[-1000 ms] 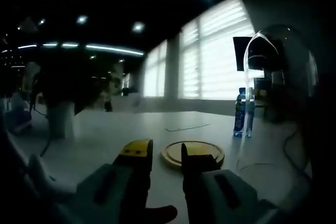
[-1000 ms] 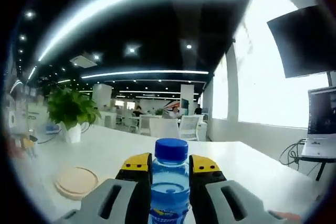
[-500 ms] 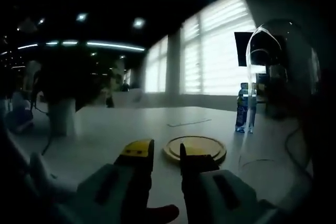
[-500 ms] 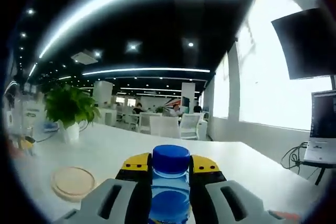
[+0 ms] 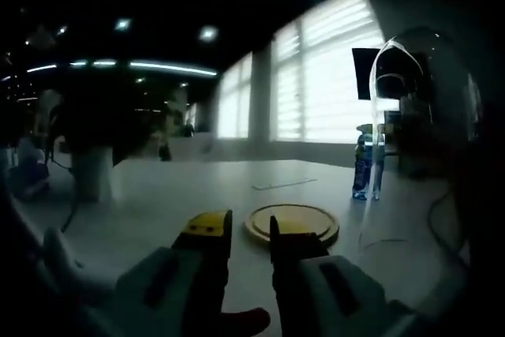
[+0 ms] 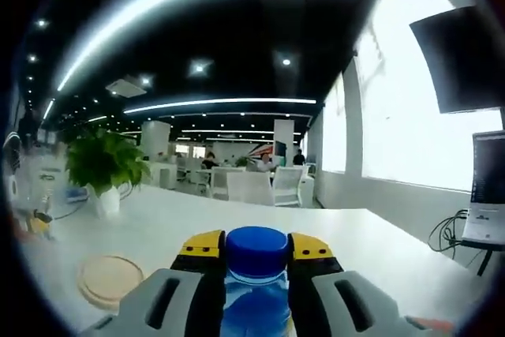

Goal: Open the cover put in the Mizone put the cover back on

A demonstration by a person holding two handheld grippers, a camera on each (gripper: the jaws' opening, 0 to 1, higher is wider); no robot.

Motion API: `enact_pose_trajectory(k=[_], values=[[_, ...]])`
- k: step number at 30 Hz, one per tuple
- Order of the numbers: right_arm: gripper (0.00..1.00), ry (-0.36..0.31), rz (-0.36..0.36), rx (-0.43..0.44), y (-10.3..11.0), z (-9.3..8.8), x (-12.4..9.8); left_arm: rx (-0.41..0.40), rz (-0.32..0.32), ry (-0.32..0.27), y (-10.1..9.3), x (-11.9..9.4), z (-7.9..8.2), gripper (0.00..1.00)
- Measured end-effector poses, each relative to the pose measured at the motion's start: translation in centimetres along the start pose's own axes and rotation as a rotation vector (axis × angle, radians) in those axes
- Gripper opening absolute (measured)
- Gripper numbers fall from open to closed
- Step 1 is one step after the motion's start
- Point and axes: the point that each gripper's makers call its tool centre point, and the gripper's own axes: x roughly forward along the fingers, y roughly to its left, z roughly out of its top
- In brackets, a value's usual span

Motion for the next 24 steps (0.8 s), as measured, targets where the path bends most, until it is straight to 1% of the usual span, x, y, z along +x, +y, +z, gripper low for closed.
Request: enact_pose_trajectory(k=[8, 20, 24], values=[[0.25, -0.008, 0.004, 0.021, 0.02, -0.04, -0.03, 0.000, 0.009, 0.018, 0.23, 0.01, -0.41, 0.16], [0.24, -0.024, 0.002, 0.021, -0.09, 0.01, -0.02, 0.009, 0.012, 0.028, 0.30, 0.05, -0.62, 0.16], [0.24, -0.028, 0.001, 0.015, 0.16, 0.11, -0.06, 0.016, 0.011, 0.034, 0.25, 0.08, -0.74, 0.16]])
